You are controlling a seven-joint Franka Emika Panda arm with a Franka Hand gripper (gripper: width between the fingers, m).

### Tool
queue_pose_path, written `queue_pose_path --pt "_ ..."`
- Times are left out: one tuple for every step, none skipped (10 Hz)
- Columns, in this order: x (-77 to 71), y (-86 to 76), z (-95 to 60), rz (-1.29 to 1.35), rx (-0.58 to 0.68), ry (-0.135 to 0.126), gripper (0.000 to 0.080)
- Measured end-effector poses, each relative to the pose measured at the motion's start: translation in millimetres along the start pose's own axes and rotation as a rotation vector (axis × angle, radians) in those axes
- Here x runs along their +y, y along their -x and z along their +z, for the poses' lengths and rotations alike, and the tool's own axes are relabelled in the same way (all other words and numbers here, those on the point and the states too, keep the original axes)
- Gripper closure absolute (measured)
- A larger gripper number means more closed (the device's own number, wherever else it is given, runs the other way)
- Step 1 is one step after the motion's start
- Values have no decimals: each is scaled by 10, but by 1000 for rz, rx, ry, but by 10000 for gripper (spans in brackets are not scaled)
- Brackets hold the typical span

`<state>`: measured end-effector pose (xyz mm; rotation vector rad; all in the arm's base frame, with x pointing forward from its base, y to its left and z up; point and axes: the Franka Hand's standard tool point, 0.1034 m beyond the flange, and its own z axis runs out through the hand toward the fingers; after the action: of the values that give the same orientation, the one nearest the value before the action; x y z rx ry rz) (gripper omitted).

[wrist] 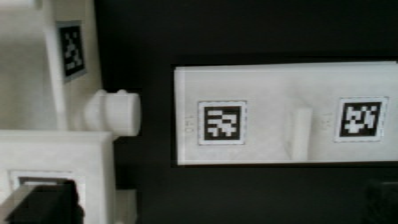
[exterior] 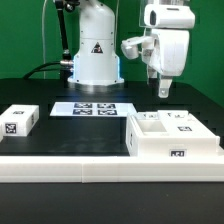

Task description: Assemble cabinet

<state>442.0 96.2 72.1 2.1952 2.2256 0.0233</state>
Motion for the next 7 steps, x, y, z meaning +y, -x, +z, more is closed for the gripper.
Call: queue_pose_path --pt "-52 -9 52 3 5 -4 2" --pt "-81 -14 95 5 7 -10 2" --pt "-98 -21 122 8 8 -16 2" --pt "-103 -28 131 9 8 -18 2" --pt "-108 -31 150 9 9 -21 2" --pt "-99 -24 172 11 10 -25 2" --pt "-71 -18 194 15 12 -26 2"
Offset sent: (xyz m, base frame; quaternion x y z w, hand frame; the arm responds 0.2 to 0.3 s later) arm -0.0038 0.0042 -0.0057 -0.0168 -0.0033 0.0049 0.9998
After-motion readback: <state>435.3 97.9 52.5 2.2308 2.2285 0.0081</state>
